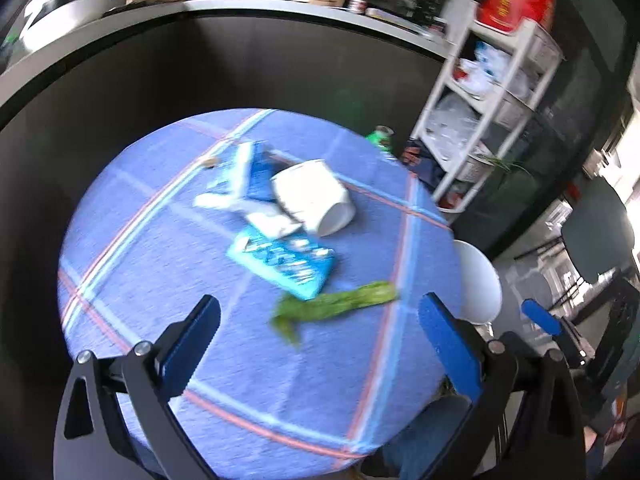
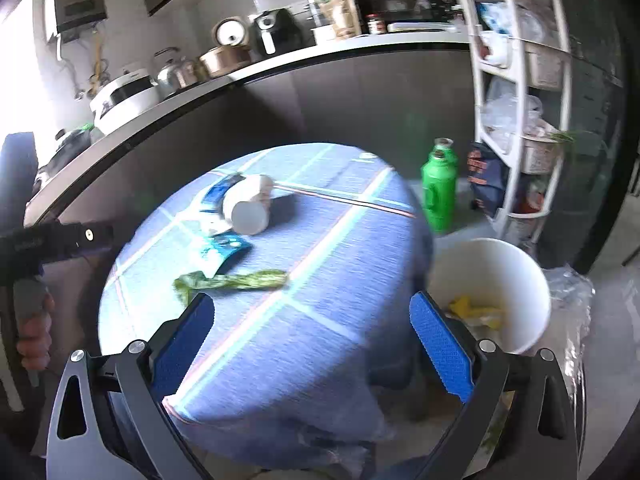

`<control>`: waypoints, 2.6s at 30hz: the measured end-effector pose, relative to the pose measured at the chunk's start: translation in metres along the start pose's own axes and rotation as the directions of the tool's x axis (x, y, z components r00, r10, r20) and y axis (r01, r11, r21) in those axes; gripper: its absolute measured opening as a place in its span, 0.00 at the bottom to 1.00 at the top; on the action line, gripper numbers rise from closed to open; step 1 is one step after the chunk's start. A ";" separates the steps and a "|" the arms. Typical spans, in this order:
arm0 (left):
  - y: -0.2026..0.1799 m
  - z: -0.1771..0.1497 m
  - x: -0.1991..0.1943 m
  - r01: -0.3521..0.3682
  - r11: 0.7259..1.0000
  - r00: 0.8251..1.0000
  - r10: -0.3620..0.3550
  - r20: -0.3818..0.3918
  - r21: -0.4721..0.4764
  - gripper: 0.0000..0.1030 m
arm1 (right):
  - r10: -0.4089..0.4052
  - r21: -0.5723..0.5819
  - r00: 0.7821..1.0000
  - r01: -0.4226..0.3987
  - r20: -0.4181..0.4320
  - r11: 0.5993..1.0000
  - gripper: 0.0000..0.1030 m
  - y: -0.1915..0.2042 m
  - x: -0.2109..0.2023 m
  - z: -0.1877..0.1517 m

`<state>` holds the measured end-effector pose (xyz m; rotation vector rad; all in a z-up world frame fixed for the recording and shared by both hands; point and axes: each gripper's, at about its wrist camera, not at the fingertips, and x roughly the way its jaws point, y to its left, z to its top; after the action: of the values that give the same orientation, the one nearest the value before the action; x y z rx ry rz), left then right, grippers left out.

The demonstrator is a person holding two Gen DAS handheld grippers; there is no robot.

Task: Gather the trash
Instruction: 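Move both grippers back over the table toward the bag and paper cup, then grasp the blue-white printed bag with the left gripper while the right gripper grasps the paper cup, then carry the printed bag and paper cup over to the white bucket with both grippers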

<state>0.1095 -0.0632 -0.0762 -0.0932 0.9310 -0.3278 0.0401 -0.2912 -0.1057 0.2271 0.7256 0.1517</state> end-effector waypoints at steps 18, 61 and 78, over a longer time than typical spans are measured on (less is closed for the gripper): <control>0.113 0.074 0.076 0.098 0.982 0.995 -0.100 -0.004 -0.161 0.95 | 0.008 -0.143 0.988 -0.031 -0.157 0.989 0.87 0.075 0.134 0.077; 0.062 0.129 0.127 0.184 0.981 0.981 -0.187 -0.042 -0.066 0.07 | -0.051 -0.134 0.988 0.031 -0.144 0.990 0.52 0.063 0.160 0.092; -0.019 0.114 0.023 0.260 0.960 0.961 -0.268 0.065 0.102 0.07 | -0.069 0.005 0.996 0.069 0.048 0.998 0.52 0.021 0.032 0.079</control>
<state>0.2086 -0.0950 -0.0219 -0.1448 0.8245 -0.6107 0.1153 -0.2761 -0.0635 0.2080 0.6853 0.0791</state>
